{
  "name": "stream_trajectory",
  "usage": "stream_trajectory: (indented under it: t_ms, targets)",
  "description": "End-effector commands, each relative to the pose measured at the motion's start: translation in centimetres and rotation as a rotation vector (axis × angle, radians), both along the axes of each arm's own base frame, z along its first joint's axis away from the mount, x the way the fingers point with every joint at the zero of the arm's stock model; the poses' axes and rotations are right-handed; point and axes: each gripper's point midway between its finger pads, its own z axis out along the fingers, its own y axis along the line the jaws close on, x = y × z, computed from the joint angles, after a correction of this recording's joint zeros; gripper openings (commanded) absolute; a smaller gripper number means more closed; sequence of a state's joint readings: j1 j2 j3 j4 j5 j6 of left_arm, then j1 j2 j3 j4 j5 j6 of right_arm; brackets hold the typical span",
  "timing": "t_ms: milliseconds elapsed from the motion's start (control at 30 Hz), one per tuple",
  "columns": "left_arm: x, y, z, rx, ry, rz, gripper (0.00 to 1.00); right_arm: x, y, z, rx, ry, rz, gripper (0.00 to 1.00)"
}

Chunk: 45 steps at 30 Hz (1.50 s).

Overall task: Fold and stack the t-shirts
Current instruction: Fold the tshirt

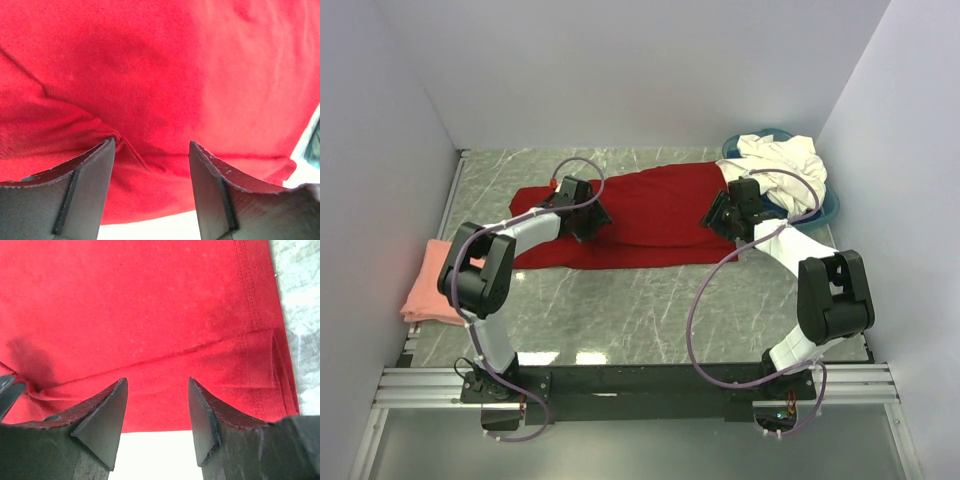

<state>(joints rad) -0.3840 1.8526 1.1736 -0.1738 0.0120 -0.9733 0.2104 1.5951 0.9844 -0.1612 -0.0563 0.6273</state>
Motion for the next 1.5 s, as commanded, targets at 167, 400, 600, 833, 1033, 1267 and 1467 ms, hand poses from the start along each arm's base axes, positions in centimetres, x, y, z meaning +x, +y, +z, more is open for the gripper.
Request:
stream_trajectory:
  t_ms: [167, 400, 600, 833, 1033, 1267, 1467]
  targets:
    - [-1.7, -2.4, 3.5, -0.001, -0.089, -0.109, 0.68, -0.1, -0.5, 1.9, -0.001, -0.065, -0.009, 0.59]
    - [-3.3, -5.3, 2.5, 0.014, -0.058, -0.167, 0.69, -0.3, -0.4, 2.1, 0.004, -0.070, -0.003, 0.59]
    - [-2.7, -7.5, 1.8, 0.016, -0.053, -0.199, 0.69, -0.5, -0.4, 2.2, 0.003, -0.072, -0.002, 0.58]
    - [-0.7, -8.8, 1.4, 0.023, -0.050, -0.209, 0.69, -0.7, -0.4, 2.5, 0.006, -0.076, 0.005, 0.58]
    - [0.6, -9.6, 0.8, 0.024, -0.044, -0.209, 0.69, -0.7, -0.2, 2.7, 0.014, -0.076, 0.015, 0.58]
    - [2.0, -9.9, 0.2, 0.029, -0.039, -0.201, 0.68, -0.9, -0.3, 2.1, 0.001, -0.059, 0.012, 0.58]
    - [2.6, -9.8, 0.2, 0.023, -0.041, -0.199, 0.68, -0.8, -0.8, 1.5, -0.019, -0.042, -0.008, 0.58]
